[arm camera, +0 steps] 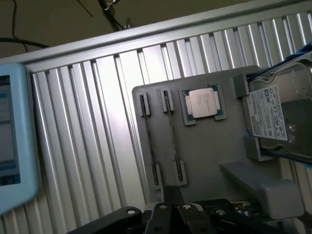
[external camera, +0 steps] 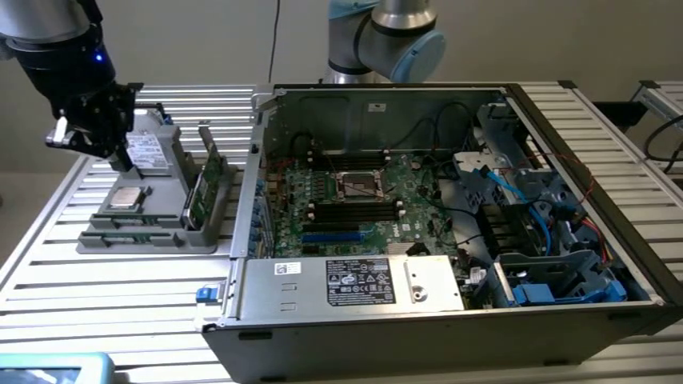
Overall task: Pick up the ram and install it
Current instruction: 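Pick up the ram and move it above insertion slot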
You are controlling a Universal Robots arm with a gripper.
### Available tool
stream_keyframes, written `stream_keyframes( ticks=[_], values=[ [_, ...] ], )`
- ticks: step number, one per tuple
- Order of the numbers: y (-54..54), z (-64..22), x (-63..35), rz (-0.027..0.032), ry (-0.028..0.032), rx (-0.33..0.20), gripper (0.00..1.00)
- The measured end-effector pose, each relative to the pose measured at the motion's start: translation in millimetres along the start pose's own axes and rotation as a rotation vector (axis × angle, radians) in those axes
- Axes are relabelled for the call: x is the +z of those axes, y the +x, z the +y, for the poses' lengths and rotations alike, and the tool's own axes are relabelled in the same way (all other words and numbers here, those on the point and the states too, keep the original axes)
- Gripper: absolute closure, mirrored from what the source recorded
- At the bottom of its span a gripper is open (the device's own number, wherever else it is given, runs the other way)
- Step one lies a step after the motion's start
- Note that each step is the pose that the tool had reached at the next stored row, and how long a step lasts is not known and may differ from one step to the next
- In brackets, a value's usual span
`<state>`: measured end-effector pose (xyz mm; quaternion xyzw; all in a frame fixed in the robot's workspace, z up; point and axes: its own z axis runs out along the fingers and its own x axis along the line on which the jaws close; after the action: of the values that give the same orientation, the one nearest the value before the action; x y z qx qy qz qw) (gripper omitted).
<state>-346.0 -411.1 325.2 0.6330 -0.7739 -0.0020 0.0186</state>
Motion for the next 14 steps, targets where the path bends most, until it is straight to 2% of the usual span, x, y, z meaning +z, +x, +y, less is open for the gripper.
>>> stream_keyframes(
  ticks=[7,14],
  values=[
    [0.0,0.0,0.0,0.0029,0.0033,-0.112,0.89],
    [0.0,0.2,0.0,0.0030,0.0034,-0.115,0.89]
  ],
)
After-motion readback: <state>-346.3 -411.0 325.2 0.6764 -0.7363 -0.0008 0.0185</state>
